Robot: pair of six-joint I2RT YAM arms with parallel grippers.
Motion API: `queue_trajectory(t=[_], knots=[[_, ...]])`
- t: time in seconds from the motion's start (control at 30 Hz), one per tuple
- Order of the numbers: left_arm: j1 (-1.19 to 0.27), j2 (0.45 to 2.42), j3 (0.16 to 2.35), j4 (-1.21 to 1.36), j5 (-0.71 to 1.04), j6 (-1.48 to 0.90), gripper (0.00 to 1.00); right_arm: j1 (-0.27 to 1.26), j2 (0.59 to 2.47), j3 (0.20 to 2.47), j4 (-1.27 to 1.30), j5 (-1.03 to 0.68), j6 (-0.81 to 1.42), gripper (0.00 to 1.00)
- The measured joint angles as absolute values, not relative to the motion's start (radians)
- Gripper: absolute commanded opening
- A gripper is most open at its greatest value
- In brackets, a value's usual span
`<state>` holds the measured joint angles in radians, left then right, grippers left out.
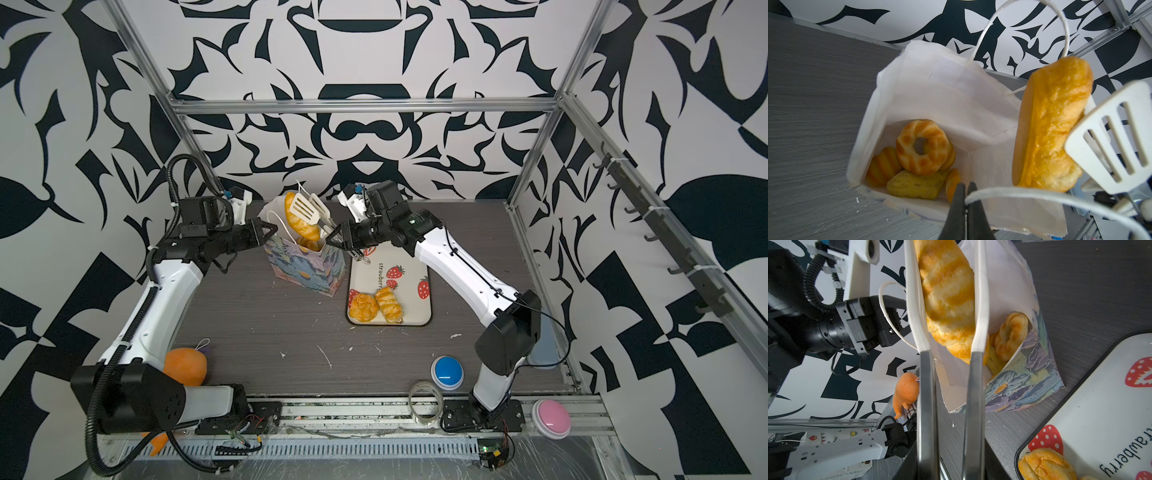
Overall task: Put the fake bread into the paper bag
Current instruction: 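Carry the long roll in the tongs over the bag opening, then open the tongs over the bag to drop the long roll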
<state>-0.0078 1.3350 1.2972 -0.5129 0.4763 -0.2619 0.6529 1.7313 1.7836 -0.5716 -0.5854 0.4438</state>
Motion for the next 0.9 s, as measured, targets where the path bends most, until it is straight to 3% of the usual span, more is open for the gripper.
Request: queue_trajectory(t=[0.9], knots=[[-0.008,1.335,1.297,-0.513,0.476,-0.262,0.02,0.641,1.731,1.775,-0.575,-0.579,0.443,0.45]])
